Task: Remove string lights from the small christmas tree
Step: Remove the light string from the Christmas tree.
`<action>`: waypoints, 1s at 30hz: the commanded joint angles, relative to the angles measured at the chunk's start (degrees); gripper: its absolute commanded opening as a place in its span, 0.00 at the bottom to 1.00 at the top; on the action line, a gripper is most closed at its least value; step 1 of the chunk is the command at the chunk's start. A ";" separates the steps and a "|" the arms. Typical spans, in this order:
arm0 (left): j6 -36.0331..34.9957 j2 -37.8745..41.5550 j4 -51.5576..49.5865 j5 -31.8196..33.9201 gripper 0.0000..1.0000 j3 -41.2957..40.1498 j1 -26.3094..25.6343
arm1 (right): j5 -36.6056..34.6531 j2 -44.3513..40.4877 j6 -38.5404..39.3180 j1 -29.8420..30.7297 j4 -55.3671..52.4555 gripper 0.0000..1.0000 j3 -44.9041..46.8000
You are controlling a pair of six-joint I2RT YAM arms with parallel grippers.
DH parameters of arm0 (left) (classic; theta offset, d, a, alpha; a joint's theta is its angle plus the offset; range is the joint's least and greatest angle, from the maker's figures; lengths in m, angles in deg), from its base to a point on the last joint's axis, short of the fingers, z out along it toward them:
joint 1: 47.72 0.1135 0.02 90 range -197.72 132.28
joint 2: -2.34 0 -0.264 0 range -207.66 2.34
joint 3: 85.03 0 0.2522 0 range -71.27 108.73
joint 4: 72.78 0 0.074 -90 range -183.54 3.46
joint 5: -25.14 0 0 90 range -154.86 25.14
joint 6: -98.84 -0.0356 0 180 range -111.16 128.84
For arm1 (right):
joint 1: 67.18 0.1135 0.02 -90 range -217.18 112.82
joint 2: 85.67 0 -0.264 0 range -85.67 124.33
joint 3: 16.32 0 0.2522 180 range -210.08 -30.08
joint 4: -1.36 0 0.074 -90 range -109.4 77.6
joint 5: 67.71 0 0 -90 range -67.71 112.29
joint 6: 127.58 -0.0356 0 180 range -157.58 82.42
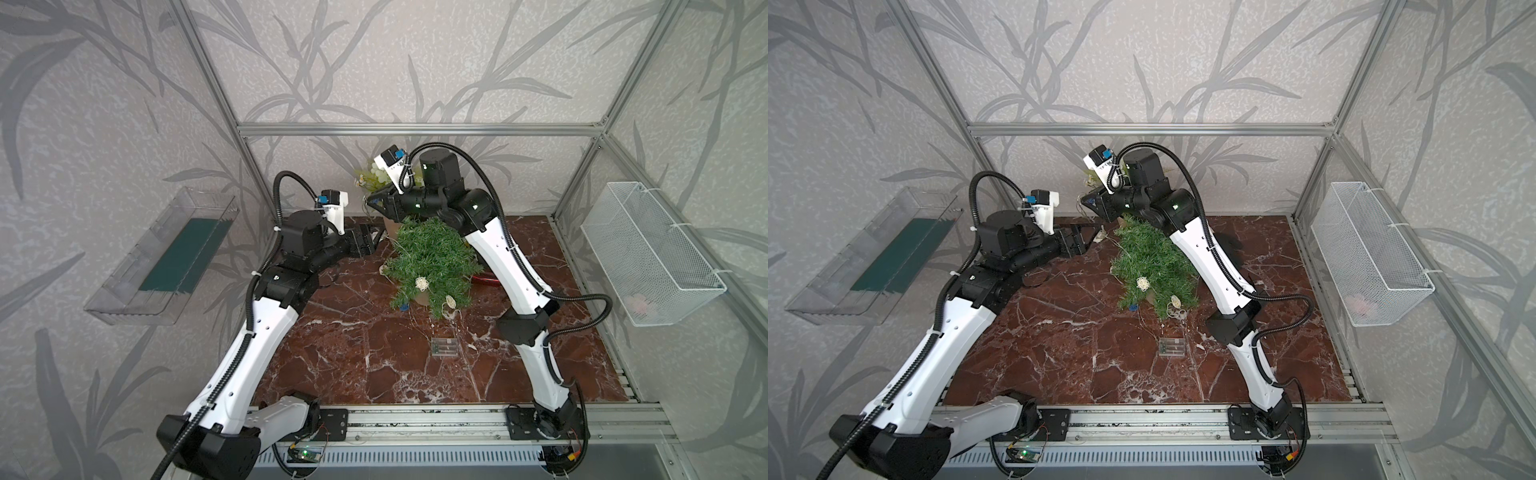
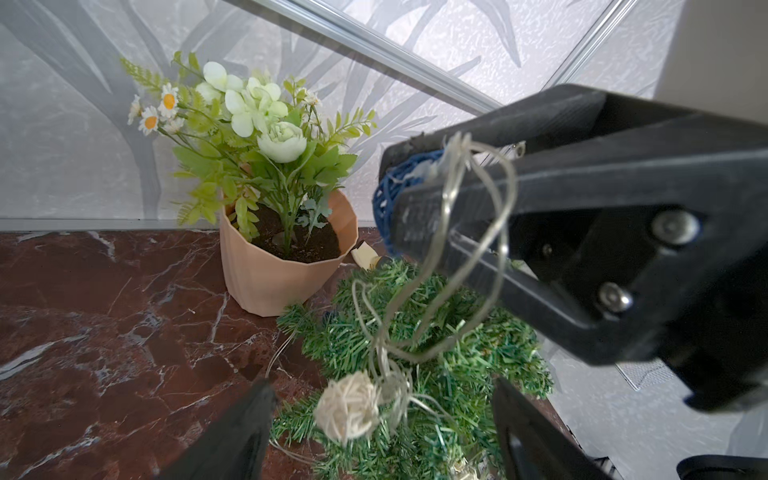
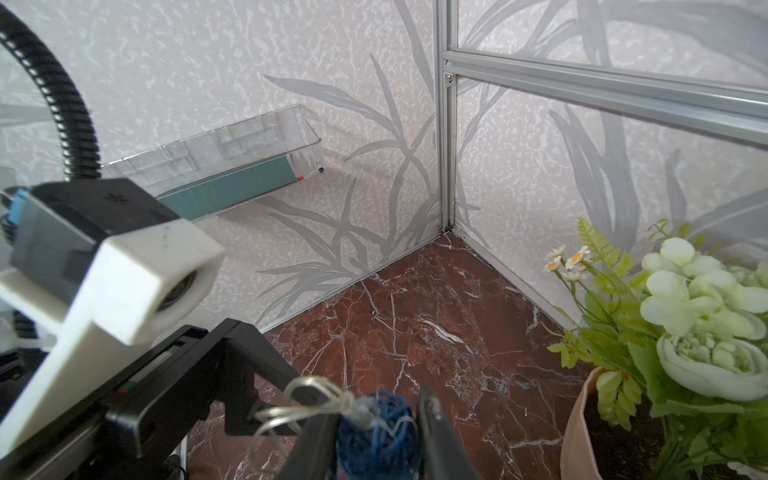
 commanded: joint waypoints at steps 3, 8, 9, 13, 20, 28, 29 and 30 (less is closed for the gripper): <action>-2.38 1.23 -2.62 1.44 0.82 0.26 -0.13 | 2.15 -3.66 -2.13 0.20 -0.28 0.30 0.08; 0.47 -1.20 3.17 -1.39 0.76 -1.51 -0.18 | 3.65 -4.81 -3.79 0.36 -0.71 0.30 0.81; 1.03 -1.82 4.24 -2.01 0.71 -1.67 -0.18 | 3.80 -5.25 -3.98 0.46 -0.71 0.30 1.40; 2.72 -2.26 6.92 -2.83 0.46 -1.56 -0.23 | 3.88 -6.50 -3.98 0.93 -0.76 0.30 3.77; 4.08 2.01 8.08 -2.18 0.05 -3.15 -0.18 | 3.44 -6.47 -3.36 1.15 -2.58 0.31 5.22; 6.30 3.56 6.53 -3.67 0.00 -4.66 -0.19 | 3.05 -6.90 -3.12 1.24 -3.90 0.37 5.27; 6.26 3.93 5.60 -3.68 0.00 -4.59 -0.22 | 2.79 -7.24 -2.96 1.24 -4.26 0.40 5.22; 6.01 4.49 4.27 -3.68 0.00 -4.51 -0.19 | 2.46 -7.66 -2.55 1.24 -4.92 0.45 5.27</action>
